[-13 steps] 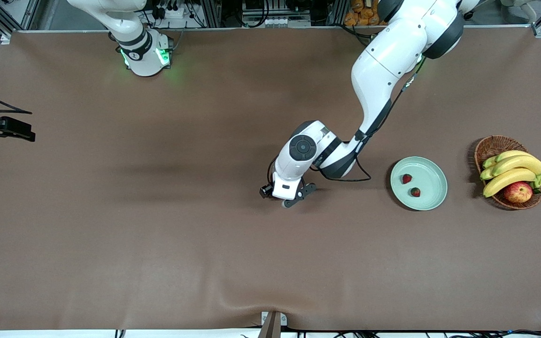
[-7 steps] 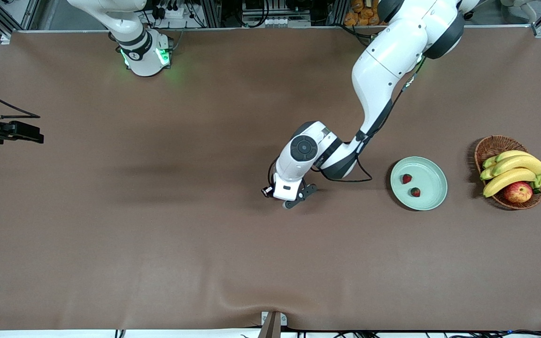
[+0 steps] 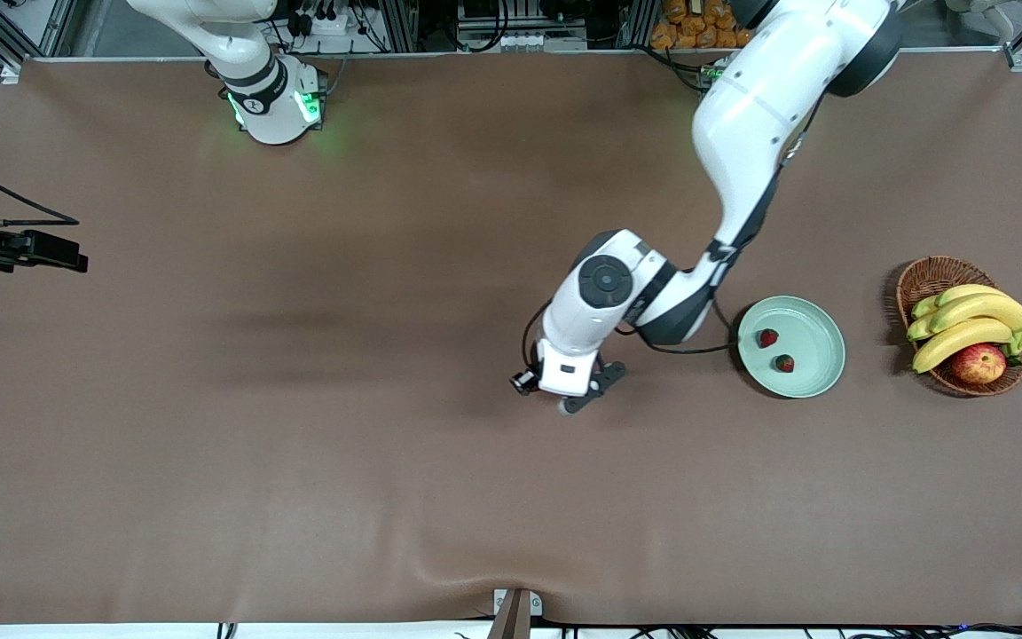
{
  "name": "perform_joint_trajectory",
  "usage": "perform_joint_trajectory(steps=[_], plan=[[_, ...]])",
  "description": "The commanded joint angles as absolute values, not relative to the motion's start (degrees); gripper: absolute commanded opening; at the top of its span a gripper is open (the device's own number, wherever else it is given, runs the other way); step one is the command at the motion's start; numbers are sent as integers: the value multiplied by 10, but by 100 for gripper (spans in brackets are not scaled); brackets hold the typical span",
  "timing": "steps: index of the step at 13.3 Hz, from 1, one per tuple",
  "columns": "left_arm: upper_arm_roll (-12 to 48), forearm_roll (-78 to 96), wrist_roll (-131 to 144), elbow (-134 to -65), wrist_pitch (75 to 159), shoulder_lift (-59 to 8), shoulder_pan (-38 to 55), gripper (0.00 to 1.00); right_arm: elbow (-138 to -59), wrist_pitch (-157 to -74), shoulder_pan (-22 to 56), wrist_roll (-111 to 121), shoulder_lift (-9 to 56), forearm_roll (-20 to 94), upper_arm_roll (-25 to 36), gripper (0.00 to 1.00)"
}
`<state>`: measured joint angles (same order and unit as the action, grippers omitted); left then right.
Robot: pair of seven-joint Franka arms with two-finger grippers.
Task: Collect all strawberries into plate
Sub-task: 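Carry the strawberry onto the green plate with the left gripper and release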
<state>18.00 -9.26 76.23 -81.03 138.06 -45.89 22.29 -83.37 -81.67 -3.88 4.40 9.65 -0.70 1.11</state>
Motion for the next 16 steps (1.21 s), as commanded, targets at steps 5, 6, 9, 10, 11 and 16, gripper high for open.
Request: perform_joint_trajectory(steps=[5, 6, 9, 10, 11, 16], plan=[[185, -89, 563, -986, 1213, -284, 105, 0, -839, -806, -47, 34, 89, 4, 1, 100], [185, -89, 529, -997, 1188, -276, 83, 0, -839, -804, -47, 34, 89, 4, 1, 100], [183, -97, 468, -1037, 1155, -275, 26, 0, -839, -793, -47, 34, 89, 4, 1, 100], [182, -107, 441, -1052, 1157, -275, 6, 0, -839, -793, -47, 34, 89, 4, 1, 100], [184, -128, 406, -1063, 1159, -276, -19, 0, -838, -793, -47, 34, 89, 4, 0, 100], [185, -139, 285, -1074, 1174, -283, -84, 0, -838, -795, -47, 34, 89, 4, 0, 100]])
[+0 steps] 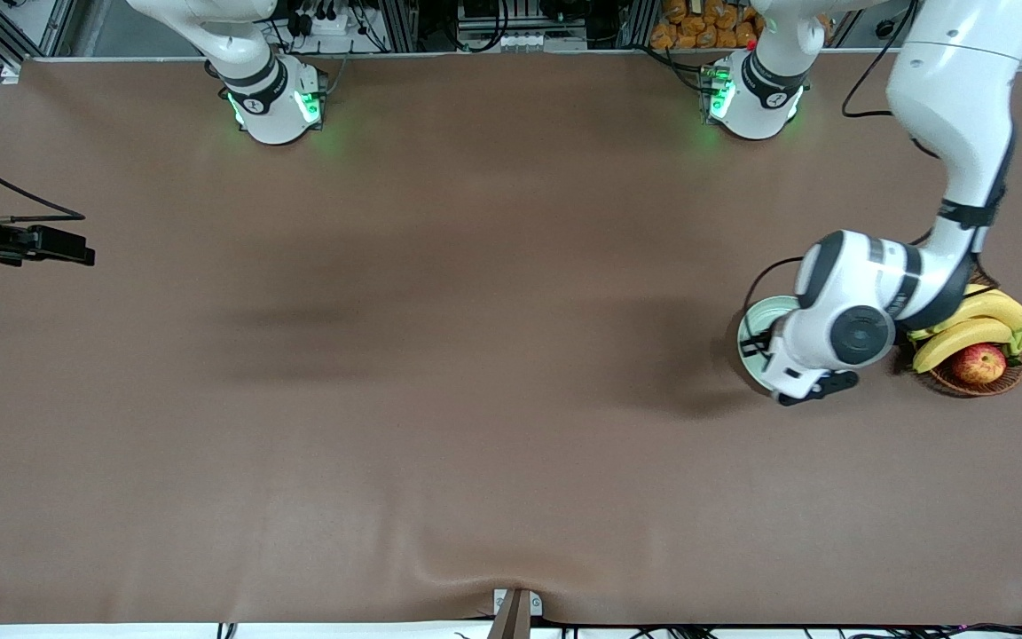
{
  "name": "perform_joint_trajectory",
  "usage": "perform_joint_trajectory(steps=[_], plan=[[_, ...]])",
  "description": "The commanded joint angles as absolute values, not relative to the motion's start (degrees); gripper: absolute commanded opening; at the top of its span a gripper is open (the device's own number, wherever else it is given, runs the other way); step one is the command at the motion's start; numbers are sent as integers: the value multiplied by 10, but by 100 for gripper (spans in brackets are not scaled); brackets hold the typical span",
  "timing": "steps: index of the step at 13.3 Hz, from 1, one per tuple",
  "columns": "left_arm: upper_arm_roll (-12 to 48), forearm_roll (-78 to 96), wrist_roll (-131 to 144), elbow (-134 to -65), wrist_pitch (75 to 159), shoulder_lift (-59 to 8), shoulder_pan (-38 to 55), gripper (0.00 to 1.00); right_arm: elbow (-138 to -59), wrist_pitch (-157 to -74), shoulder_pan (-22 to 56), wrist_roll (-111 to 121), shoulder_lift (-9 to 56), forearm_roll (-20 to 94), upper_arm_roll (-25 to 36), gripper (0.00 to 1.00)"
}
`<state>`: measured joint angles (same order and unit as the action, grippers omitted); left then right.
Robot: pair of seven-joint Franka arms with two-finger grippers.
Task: Collect all strawberries into plate
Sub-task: 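Carry the strawberry onto the green plate with the left gripper and release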
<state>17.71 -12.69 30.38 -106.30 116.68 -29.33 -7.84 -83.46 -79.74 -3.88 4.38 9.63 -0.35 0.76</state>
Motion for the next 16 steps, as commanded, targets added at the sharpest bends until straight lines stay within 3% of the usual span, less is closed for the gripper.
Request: perform_joint_trajectory(steps=[1, 3, 4, 5, 6, 7, 14, 16], plan=[[184, -140, 283, -1075, 1179, -284, -86, 0, -838, -794, -47, 34, 89, 4, 0, 100], [184, -140, 244, -1080, 1189, -286, -97, 3, -838, -793, -47, 34, 89, 4, 0, 100], [184, -140, 223, -1079, 1190, -290, -109, 17, -838, -793, -47, 35, 89, 4, 0, 100], [184, -141, 208, -1078, 1190, -292, -119, 35, -836, -791, -47, 35, 88, 4, 0, 100], [184, -141, 199, -1078, 1192, -292, -125, 60, -835, -789, -47, 36, 86, 4, 0, 100], [184, -140, 194, -1078, 1192, -290, -126, 100, -832, -790, -47, 36, 86, 4, 0, 100], [214, -116, 194, -1062, 1178, -204, -124, 100, -832, -783, -47, 35, 83, 4, 0, 100], [237, -115, 195, -1004, 1118, -184, -124, 100, -832, -787, -47, 35, 83, 4, 0, 100]])
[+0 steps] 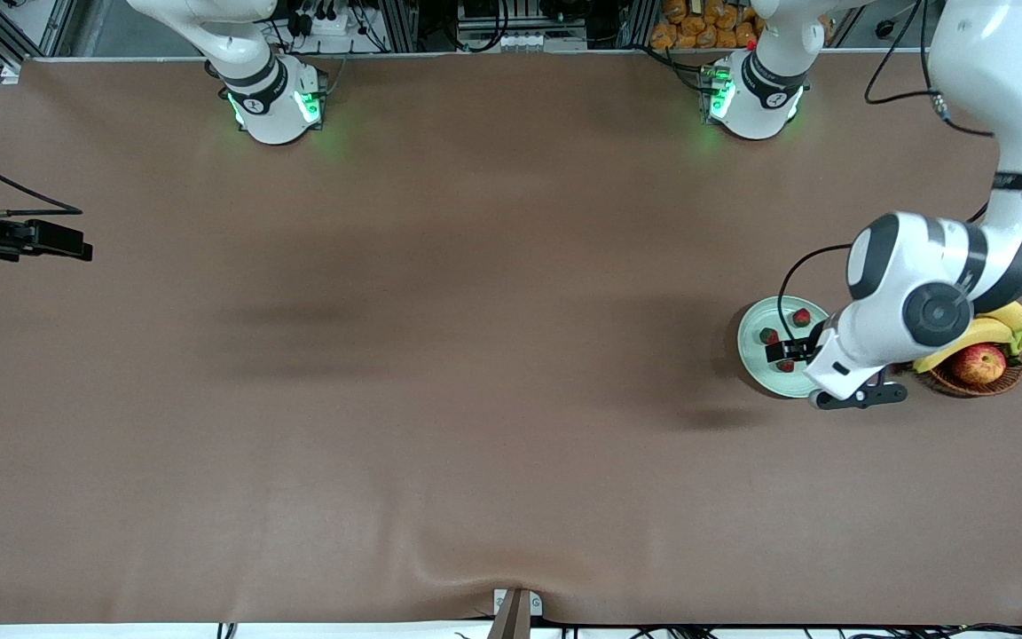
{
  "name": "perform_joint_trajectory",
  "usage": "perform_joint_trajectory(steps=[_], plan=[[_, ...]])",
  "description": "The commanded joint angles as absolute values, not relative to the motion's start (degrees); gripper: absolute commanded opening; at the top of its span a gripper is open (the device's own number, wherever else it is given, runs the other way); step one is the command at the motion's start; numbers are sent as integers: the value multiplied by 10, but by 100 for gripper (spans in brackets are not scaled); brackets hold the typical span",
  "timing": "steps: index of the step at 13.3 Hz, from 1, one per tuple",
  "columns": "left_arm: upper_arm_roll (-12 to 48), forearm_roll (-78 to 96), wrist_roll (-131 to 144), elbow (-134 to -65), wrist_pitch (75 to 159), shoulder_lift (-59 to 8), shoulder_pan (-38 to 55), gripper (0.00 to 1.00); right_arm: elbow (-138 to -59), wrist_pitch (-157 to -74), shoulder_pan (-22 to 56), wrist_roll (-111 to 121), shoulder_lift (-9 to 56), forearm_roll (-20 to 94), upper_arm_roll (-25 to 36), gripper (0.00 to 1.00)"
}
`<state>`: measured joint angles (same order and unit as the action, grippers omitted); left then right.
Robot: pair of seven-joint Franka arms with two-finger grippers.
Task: Collect all strawberries into plate
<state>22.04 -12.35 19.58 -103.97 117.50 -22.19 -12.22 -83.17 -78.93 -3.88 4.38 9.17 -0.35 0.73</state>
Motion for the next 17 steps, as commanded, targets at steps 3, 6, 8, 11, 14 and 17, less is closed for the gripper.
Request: perform_joint_trajectory(steps=[3, 6, 8, 11, 14, 17], plan=[[265, -113, 200, -878, 978, -181, -122, 100, -832, -786, -47, 34, 83, 4, 0, 100], [273, -108, 197, -816, 898, -161, -124, 100, -832, -783, -47, 12, 83, 14, 0, 100], [273, -103, 196, -814, 882, -117, -124, 100, -832, -782, -47, 11, 82, 17, 0, 100], [273, -104, 195, -812, 841, -76, -122, 100, -832, -783, -47, 14, 80, 16, 0, 100], [190, -46, 140, -813, 838, -40, -80, 100, -828, -783, -47, 14, 79, 12, 0, 100], [79, -25, 45, -826, 826, -17, -18, 100, -815, -784, -43, 17, 74, 6, 0, 100]])
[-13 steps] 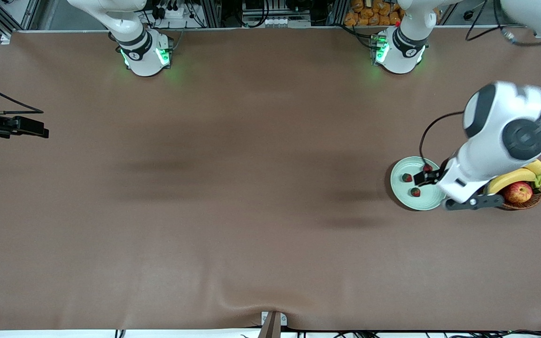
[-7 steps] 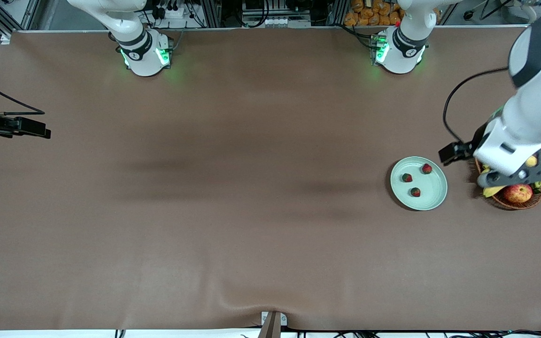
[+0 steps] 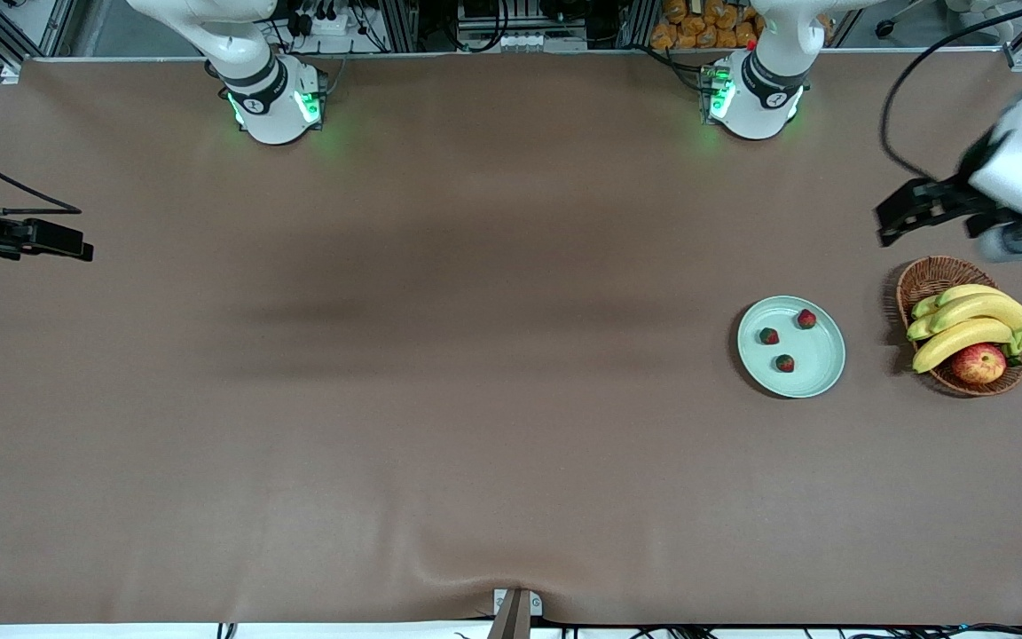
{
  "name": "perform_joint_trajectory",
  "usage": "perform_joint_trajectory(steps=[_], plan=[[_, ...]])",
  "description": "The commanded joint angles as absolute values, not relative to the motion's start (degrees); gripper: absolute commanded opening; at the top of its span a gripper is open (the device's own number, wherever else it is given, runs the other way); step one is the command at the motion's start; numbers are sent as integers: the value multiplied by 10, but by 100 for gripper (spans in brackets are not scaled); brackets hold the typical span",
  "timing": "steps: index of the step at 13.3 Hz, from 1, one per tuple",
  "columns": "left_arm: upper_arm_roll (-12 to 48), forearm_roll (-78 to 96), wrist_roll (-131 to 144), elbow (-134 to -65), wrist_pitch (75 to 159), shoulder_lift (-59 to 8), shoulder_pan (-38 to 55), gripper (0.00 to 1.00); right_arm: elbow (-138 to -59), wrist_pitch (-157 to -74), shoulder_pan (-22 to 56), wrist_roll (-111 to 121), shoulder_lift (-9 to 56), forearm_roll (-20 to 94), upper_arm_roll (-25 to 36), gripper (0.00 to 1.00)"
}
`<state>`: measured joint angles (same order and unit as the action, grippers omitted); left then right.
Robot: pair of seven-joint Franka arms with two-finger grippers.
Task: Collect all strawberries into plate
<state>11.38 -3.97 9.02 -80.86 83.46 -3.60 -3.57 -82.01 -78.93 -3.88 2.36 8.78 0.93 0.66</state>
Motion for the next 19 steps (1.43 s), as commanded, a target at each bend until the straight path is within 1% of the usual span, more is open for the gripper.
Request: perform_joint_trajectory(steps=[1, 2, 9, 19], plan=[[75, -25, 45, -840, 826, -9, -18, 100, -815, -783, -43, 17, 73, 5, 0, 100], [70, -25, 49, -852, 827, 0, -16, 100, -814, -782, -44, 17, 74, 6, 0, 100], [62, -29, 23, -840, 829, -2, -18, 100, -814, -786, -44, 13, 77, 6, 0, 100], [55, 1, 31, -846, 808, 9, -6, 100, -813, -787, -44, 18, 78, -9, 1, 100]])
